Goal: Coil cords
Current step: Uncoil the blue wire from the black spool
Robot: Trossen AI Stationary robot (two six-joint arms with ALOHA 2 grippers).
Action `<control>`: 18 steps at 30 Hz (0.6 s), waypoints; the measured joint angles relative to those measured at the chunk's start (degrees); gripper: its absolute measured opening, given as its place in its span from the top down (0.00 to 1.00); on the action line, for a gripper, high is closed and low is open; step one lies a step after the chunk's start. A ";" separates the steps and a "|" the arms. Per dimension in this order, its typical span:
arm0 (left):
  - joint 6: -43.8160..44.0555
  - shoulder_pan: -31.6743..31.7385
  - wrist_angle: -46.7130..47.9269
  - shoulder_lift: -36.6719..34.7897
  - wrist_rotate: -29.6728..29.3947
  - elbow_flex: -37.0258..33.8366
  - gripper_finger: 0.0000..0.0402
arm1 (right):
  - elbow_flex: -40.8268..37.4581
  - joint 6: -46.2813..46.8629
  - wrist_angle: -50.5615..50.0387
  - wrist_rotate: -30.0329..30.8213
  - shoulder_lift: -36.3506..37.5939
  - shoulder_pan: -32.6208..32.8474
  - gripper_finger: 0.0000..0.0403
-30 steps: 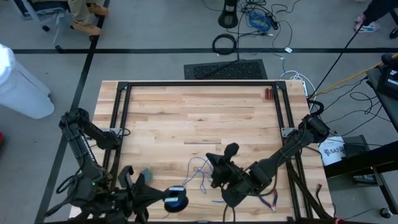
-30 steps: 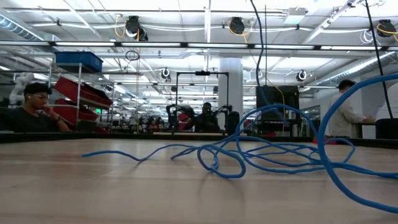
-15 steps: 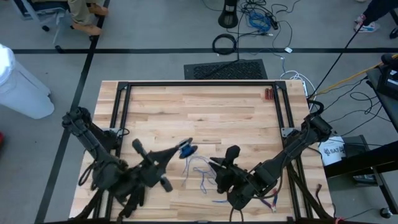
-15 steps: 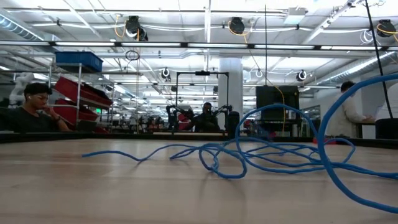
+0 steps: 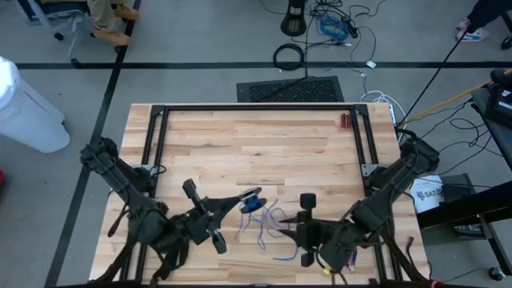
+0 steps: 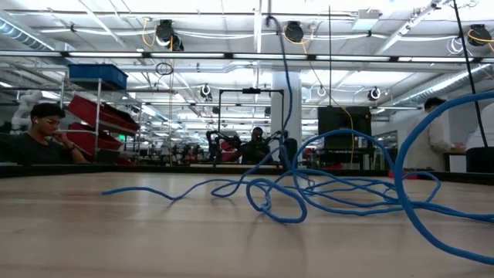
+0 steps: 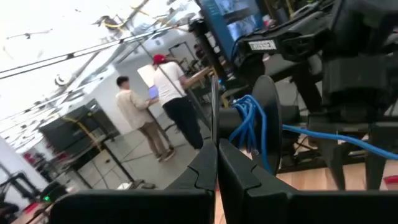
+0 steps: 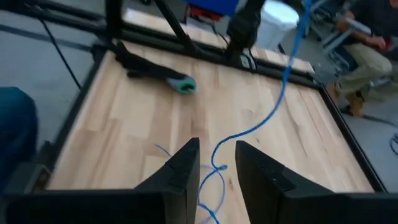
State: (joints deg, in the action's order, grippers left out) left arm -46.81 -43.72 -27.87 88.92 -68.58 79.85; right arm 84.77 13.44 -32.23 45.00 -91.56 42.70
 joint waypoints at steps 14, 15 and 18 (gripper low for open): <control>6.03 2.03 2.05 0.00 -0.41 0.00 0.98 | 0.00 -8.16 14.14 7.84 -1.04 -0.43 0.77; 6.11 2.03 2.04 0.00 0.40 0.00 0.98 | 0.00 -9.95 16.42 7.85 -1.04 -0.21 0.77; 7.79 2.03 2.02 0.00 4.03 0.00 0.98 | 0.00 -14.56 22.92 7.57 -1.26 0.24 0.77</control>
State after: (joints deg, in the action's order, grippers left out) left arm -39.02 -41.69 -25.85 88.92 -64.55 79.85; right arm 84.78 -1.12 -9.31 52.57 -92.82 42.94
